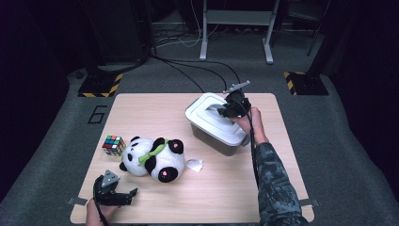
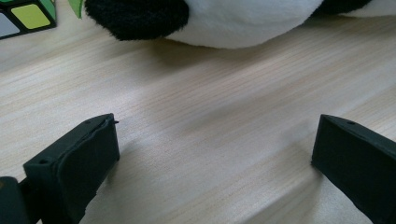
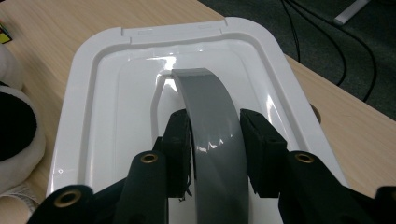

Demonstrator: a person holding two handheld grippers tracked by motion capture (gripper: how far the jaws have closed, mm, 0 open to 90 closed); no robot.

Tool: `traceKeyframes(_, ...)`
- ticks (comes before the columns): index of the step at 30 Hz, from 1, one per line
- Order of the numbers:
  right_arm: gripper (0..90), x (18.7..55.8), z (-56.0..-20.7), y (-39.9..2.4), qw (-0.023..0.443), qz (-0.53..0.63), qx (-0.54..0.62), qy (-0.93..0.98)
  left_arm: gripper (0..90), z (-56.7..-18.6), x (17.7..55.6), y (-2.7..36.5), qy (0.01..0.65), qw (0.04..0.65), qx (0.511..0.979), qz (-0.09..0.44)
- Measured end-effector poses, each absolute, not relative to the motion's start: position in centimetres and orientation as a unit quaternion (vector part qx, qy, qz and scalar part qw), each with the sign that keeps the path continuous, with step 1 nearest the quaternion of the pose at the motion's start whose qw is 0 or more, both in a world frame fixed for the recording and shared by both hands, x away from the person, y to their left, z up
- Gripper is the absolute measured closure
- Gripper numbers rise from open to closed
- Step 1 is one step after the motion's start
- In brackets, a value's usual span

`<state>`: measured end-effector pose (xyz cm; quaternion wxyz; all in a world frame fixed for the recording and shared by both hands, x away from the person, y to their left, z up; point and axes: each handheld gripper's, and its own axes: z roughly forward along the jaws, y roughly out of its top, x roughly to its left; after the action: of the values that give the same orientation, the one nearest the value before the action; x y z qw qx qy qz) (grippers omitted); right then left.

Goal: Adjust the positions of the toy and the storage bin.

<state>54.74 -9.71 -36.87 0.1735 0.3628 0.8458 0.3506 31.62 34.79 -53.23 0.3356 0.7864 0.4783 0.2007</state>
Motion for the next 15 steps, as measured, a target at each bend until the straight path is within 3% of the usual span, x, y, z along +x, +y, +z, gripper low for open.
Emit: traceKeyframes(15, 67.1, 52.9, -36.7, -8.9, 0.159, 0.345, 0.401, 0.834, 0.5, -53.2, 31.6, 34.8, 0.478, 0.335, 0.786, 0.201)
